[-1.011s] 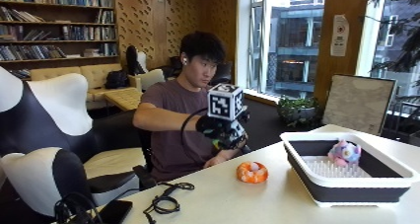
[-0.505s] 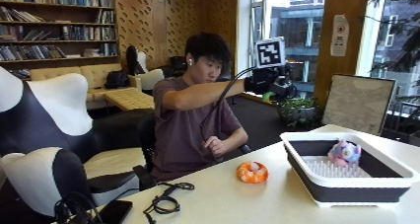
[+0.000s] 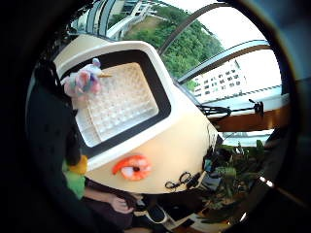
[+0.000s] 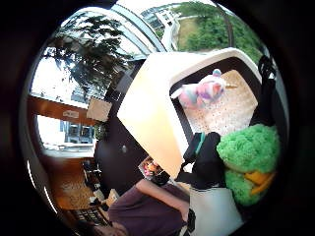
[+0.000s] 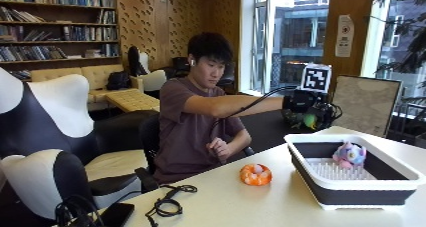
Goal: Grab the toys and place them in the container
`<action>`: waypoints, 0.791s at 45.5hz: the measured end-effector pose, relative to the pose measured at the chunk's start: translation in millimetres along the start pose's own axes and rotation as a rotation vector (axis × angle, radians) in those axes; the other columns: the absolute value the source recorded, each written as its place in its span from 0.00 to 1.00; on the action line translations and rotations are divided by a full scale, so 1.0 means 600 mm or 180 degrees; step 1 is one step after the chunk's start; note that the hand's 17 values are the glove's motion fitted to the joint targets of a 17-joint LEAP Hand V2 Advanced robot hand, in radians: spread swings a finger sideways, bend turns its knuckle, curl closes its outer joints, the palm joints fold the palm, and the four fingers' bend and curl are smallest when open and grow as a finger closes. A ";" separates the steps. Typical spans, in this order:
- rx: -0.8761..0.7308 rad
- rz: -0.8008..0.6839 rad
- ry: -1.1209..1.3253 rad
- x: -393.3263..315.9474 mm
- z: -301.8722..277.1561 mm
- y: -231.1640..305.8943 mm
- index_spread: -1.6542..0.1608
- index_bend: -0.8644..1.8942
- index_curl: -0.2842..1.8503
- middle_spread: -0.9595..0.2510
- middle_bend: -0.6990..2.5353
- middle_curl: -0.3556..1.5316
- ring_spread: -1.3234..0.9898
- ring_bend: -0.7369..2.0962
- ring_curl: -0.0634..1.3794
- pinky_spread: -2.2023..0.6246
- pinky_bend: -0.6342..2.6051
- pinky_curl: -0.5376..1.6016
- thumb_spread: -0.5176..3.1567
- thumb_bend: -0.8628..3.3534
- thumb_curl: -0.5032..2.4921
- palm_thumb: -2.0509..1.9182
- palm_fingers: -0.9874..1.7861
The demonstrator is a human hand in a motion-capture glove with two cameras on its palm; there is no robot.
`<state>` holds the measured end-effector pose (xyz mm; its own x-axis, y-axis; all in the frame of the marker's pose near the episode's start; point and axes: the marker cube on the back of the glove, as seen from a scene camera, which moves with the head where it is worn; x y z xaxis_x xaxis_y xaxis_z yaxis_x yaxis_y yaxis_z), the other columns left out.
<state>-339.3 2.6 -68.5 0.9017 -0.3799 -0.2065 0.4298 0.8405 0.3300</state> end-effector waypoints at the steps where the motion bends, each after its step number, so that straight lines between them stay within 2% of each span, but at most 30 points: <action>1: -0.0144 -0.0066 0.0138 0.005 0.008 0.001 0.76 0.61 0.56 0.58 0.54 0.66 0.44 0.75 0.48 0.66 0.55 0.51 0.33 0.20 0.46 0.65 0.68; 3: -0.0434 -0.0189 0.0072 0.002 0.016 0.007 0.77 0.58 0.57 0.57 0.53 0.65 0.44 0.75 0.48 0.66 0.56 0.52 0.35 0.19 0.45 0.64 0.65; 4: -0.0559 -0.0210 -0.0088 -0.005 0.016 0.010 0.76 0.57 0.56 0.56 0.39 0.59 0.44 0.75 0.47 0.66 0.59 0.52 0.38 0.16 0.42 0.58 0.46; 5: -0.0656 -0.0198 -0.0222 -0.010 0.016 0.013 0.77 0.53 0.56 0.56 0.46 0.63 0.45 0.71 0.47 0.67 0.56 0.53 0.39 0.16 0.40 0.55 0.40; 7: -0.0737 -0.0117 -0.0175 -0.002 0.015 0.019 0.77 0.48 0.54 0.61 0.39 0.58 0.48 0.65 0.46 0.70 0.58 0.54 0.40 0.16 0.38 0.51 0.20; 11: -0.0665 -0.0049 0.0290 0.040 0.008 0.035 0.77 0.39 0.46 0.69 0.32 0.52 0.52 0.55 0.37 0.74 0.56 0.49 0.41 0.17 0.35 0.48 0.18; 17: -0.0677 -0.0118 -0.0163 0.071 -0.026 0.090 0.77 0.35 0.39 0.74 0.27 0.48 0.55 0.46 0.28 0.77 0.52 0.46 0.42 0.18 0.32 0.47 0.23; 24: -0.0644 0.0105 0.0105 0.142 -0.029 0.166 0.78 0.34 0.34 0.77 0.26 0.44 0.56 0.42 0.25 0.78 0.49 0.44 0.43 0.18 0.29 0.48 0.24; 29: -0.0650 -0.0063 -0.0048 0.174 -0.014 0.230 0.78 0.34 0.32 0.78 0.25 0.42 0.57 0.41 0.24 0.79 0.48 0.43 0.44 0.18 0.27 0.48 0.25; 33: -0.0675 0.0266 -0.0116 0.191 0.028 0.258 0.79 0.34 0.30 0.79 0.25 0.40 0.57 0.40 0.24 0.79 0.47 0.42 0.44 0.18 0.26 0.48 0.26; 36: -0.0725 0.0340 -0.0194 0.201 0.081 0.278 0.79 0.34 0.29 0.79 0.25 0.39 0.58 0.39 0.24 0.79 0.47 0.42 0.44 0.18 0.26 0.48 0.26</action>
<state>-156.4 78.4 6.3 0.9456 -0.3011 -0.1234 0.3162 0.9398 0.1295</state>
